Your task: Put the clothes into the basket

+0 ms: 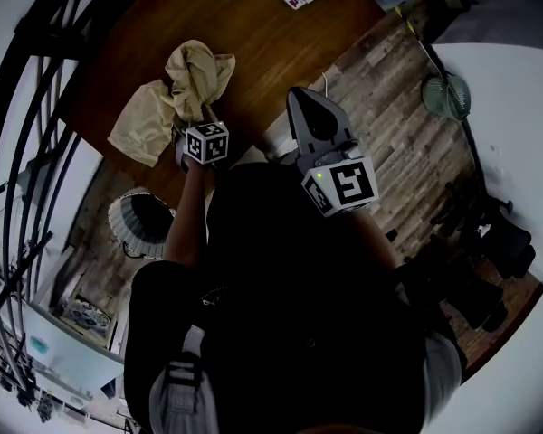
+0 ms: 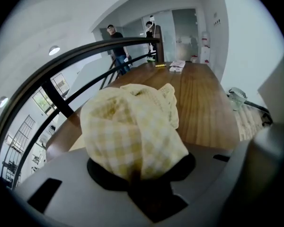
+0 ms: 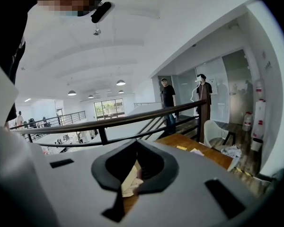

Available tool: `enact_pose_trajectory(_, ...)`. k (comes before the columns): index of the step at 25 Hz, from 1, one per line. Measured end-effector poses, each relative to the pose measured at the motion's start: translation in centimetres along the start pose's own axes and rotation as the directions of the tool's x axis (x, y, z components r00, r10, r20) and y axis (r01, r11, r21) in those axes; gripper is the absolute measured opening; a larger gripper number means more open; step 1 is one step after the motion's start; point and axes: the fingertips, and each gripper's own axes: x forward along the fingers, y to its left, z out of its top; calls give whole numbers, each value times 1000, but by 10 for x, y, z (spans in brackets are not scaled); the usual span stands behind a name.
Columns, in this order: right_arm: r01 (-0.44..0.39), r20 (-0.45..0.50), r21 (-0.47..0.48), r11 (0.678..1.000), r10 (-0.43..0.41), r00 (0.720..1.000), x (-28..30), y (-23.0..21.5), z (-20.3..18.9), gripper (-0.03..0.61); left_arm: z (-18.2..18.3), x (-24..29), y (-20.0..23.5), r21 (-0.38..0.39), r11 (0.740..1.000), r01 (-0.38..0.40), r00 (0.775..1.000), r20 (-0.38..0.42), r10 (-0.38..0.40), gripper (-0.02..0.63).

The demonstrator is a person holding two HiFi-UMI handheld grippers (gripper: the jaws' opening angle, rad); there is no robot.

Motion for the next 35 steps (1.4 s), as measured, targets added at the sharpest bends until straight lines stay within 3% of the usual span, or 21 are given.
enact_pose_trajectory(5, 33, -2, 26, 999, -33, 999, -7, -10, -8, 11, 10, -33, -11, 91, 995, 37, 997, 71, -43, 167)
enact_pose_trajectory(9, 47, 9, 37, 998, -47, 999, -13, -15, -5, 11, 40, -68, -15, 71, 994, 80, 982, 165, -90, 167)
enact_pose_trajectory(16, 79, 22, 58, 995, -80, 997, -19, -46, -9, 11, 130, -131, -22, 56, 992, 110, 916, 381, -123, 168)
enact_pose_trajectory(24, 167, 69, 98, 981, -174, 982, -46, -84, 1, 11, 199, -175, -63, 155, 971, 179, 849, 475, -232, 169)
enact_pose_trajectory(35, 304, 79, 172, 937, -321, 944, -115, -176, -10, 11, 265, -203, -178, 293, 916, 276, 770, 503, -393, 169)
